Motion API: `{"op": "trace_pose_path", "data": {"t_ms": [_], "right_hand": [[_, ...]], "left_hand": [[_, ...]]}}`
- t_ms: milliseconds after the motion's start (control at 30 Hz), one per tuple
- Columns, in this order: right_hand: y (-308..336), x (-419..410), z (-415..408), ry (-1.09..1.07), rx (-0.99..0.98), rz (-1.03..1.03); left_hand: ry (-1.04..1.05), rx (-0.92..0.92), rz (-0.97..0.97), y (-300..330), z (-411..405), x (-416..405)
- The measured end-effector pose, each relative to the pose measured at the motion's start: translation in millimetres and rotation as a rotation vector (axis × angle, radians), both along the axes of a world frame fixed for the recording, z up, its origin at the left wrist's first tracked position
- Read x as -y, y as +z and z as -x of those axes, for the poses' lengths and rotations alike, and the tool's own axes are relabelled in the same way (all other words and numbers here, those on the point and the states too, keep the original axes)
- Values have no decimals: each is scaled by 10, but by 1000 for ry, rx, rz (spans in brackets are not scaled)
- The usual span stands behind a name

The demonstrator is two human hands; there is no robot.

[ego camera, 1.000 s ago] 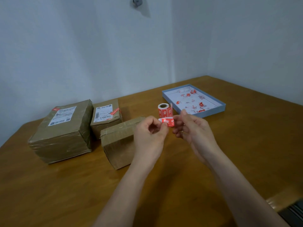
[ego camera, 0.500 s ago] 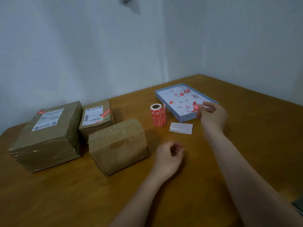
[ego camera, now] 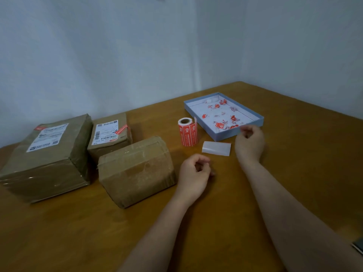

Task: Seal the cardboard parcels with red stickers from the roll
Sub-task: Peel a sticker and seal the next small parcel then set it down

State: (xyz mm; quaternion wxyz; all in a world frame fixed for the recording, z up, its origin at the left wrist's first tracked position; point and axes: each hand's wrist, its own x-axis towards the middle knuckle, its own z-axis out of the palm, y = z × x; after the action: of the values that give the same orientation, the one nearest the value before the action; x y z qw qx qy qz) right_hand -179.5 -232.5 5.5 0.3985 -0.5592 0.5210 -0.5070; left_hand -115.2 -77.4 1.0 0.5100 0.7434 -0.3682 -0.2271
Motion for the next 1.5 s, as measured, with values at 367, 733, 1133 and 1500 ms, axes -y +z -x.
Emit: {"op": "trace_pose_path", "data": {"t_ms": [367,733,1133,1500], "right_hand": [[-155,-272,126,430,-737,218],[-116,-364,133,503,-711,171],[-114,-391,94,610,-599,151],[148,-464,154,636,100,-131]], "left_hand": [[98,-143,75,-21,-2,13],[132,-190,77,3,15,-16],[115,-172,122,-44,-18,-21],[129,-467,244,-26,-3,-15]]}}
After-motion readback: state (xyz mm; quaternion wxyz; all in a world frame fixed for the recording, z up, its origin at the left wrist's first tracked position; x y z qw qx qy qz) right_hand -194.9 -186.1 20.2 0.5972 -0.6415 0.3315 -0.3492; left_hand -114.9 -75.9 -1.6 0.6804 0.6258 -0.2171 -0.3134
